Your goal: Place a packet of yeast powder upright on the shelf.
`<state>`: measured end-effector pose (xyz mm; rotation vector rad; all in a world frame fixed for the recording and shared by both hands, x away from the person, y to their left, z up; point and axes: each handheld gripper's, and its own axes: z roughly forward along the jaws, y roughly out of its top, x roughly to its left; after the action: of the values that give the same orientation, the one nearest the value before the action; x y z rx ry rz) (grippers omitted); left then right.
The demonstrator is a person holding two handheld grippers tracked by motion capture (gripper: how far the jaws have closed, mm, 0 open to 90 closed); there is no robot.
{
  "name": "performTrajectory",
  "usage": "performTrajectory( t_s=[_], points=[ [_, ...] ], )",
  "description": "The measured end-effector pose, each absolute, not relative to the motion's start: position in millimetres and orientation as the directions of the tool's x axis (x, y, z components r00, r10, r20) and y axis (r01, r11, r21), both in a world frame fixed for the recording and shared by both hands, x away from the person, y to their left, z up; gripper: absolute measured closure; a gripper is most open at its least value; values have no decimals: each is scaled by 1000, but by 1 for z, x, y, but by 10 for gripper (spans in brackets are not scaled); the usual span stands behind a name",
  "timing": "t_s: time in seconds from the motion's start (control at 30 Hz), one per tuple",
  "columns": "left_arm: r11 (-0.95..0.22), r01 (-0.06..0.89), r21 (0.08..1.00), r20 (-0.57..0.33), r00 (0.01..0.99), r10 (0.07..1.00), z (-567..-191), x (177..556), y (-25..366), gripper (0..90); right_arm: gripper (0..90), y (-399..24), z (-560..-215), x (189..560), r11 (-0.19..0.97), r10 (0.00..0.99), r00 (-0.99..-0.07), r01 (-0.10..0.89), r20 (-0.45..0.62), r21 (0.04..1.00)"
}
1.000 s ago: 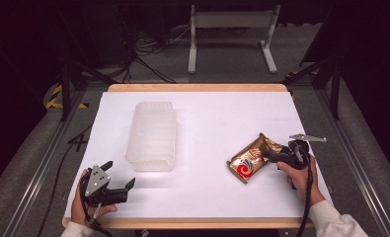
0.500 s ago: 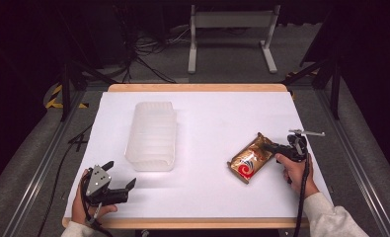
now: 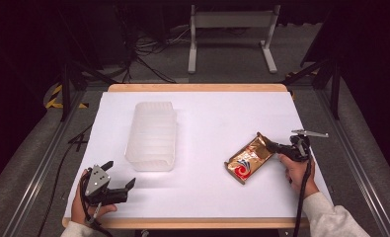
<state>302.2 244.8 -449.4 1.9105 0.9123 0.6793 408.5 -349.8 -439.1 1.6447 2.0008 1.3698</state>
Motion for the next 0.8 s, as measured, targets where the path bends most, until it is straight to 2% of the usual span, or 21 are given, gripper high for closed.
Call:
performTrajectory(
  t_s=[0.5,0.8],
  points=[
    [-337,322,885,97,579,810,-449,302,245,68,889,-344,-401,388,-32,808,-482,539,339,842],
    [-340,327,882,95,583,807,-449,302,244,67,894,-323,-354,374,7,728,-637,379,256,925]
  ],
)
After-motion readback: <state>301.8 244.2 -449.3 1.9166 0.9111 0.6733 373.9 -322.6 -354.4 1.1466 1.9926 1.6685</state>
